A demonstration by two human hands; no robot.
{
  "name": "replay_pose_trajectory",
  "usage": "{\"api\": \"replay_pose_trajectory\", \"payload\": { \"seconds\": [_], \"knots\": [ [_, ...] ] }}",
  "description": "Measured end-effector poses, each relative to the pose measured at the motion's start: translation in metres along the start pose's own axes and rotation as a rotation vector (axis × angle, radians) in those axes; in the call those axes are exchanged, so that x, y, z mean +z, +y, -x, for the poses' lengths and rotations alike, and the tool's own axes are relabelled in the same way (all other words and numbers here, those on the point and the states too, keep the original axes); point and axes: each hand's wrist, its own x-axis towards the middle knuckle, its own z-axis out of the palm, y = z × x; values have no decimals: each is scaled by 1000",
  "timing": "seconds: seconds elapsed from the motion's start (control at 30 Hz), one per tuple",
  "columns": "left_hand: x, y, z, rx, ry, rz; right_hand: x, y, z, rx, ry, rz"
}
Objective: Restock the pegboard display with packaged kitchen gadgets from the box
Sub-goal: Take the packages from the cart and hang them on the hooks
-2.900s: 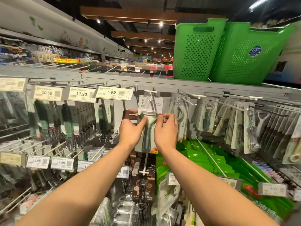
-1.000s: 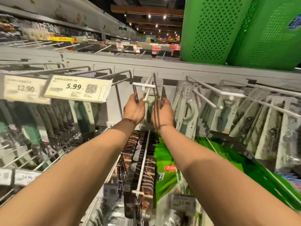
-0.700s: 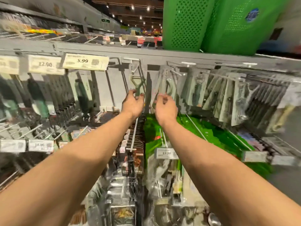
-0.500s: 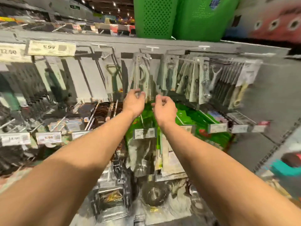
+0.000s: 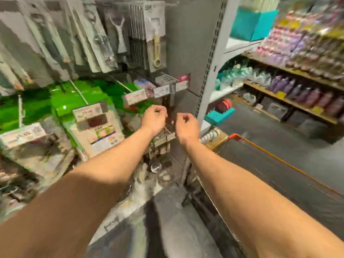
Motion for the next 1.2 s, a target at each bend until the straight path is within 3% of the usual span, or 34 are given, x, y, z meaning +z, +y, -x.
{"api": "replay_pose_trajectory", "payload": {
  "seconds": [0.27, 0.63, 0.87, 1.0, 1.03, 1.2],
  "knots": [
    [202, -23, 17, -86, -284, -51, -143, 132, -58, 233, 127, 18],
    [387, -82, 18, -187, -596, -216, -254, 284, -98, 579, 265, 7],
    [478, -151, -35, -268, -815, -340, -270, 375, -151, 823, 423, 49],
    [495, -182, -52, -369, -884, -469, -254, 426, -162, 940, 367, 41],
    [533, -249, -79, -468, -905, -542, -232, 487, -186, 1048, 353, 27],
    [540, -240, -75, -383, -938, -626, -236, 485, -178, 1002, 270, 15]
  ]
}}
